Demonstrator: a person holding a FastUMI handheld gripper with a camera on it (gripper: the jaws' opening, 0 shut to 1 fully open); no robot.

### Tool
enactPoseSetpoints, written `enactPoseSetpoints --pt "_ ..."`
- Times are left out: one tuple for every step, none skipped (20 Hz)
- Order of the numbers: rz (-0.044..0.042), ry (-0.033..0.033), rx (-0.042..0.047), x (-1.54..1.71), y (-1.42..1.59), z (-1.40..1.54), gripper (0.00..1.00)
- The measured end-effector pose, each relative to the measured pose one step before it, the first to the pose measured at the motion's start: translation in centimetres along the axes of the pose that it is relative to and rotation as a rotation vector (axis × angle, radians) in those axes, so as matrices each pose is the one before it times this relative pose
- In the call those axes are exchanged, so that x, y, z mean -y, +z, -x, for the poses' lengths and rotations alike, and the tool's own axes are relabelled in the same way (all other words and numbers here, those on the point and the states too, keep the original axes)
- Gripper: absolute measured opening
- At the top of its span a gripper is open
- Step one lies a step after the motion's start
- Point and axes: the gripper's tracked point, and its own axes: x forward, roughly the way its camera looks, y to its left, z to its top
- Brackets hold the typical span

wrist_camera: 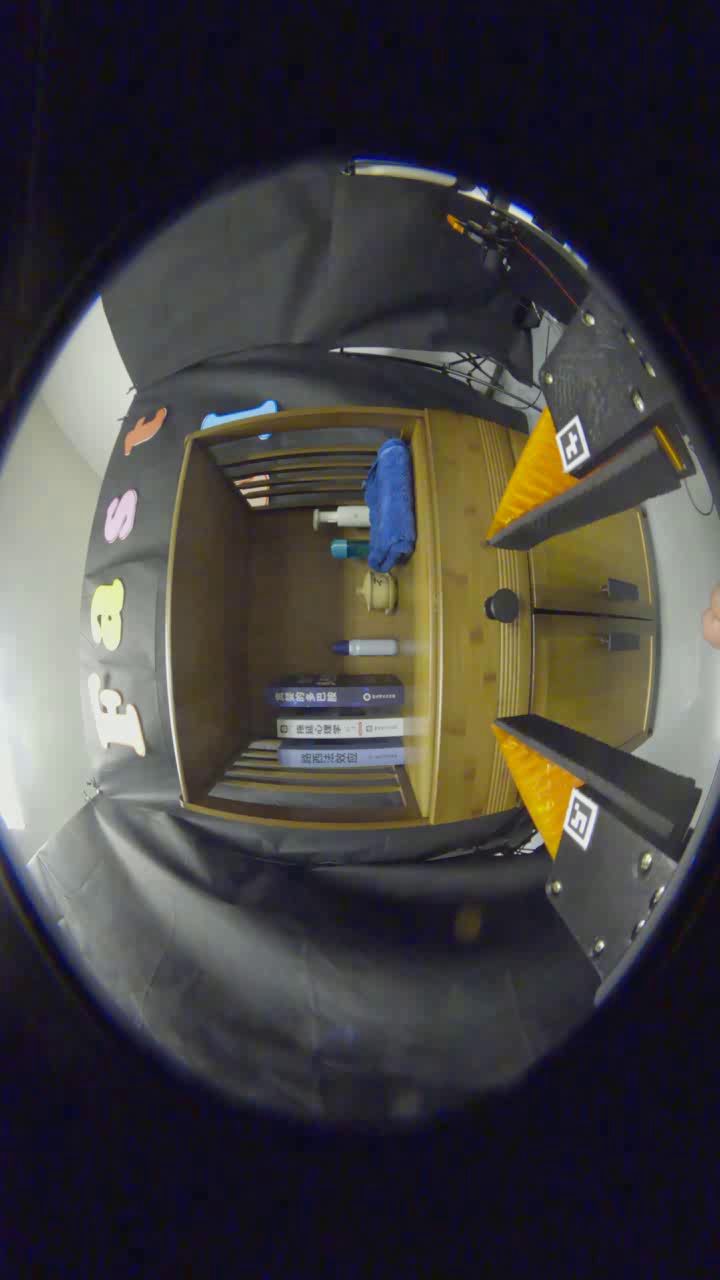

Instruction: Pull open the drawer, take out the items inside it, and place them on the countertop above the cabinet.

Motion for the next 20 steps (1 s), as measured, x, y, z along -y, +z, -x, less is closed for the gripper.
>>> enactPoseSetpoints --pt "0.00298 -0.00073 0.00320 0.142 0.062 0.009 0.99" --pt "0.00021 -0.00299 0.00117 0.146 0.084 -0.011 0.99" --pt "-0.00325 -0.00092 0.00192 0.090 -0.063 0.042 0.99" --pt "-0.00799 -0.00207 -0.00177 0.112 0.046 0.055 0.99" --pt "-0.00880 -0.00166 -0.00365 0.074 -0.026 -0.031 0.99" --pt "-0.00828 -0.00251 -0.00131 0.072 0.057 0.075 0.99" --pt "-0.00474 -0.00325 -0.00387 0.082 -0.056 0.037 0.99" --pt "0.00147 -0.00448 -0.00174 0.083 -0.052 -0.003 0.99" --pt "0.00288 -0.00540 -0.00485 0.181 -0.021 0.009 0.99" --pt "-0.00003 -0.00501 -0.00446 0.168 -0.047 0.091 0.99" --pt "-0.00614 -0.00067 -0.00636 0.064 -0.104 0.028 0.99" --pt "-0.01016 0.00326 -0.00473 0.003 -0.090 -0.008 0.99" --pt "-0.00640 -0.00234 -0.00424 0.251 -0.150 -0.016 0.99" --pt "0.00111 -0.00784 -0.00935 0.431 -0.122 -0.063 0.99" --pt "0.00282 -0.00819 -0.00542 0.469 -0.151 0.021 0.99" --pt "0.00244 -0.00593 -0.00637 0.478 -0.076 0.040 0.99" --pt "-0.00102 -0.00610 -0.00161 0.377 -0.076 -0.019 0.99" --pt "-0.00430 -0.00516 -0.00183 0.386 0.001 0.074 0.99" --pt "-0.00587 -0.00493 -0.00224 0.427 0.002 0.048 0.99" --pt "-0.00454 -0.00450 -0.00164 0.370 -0.074 -0.048 0.99"
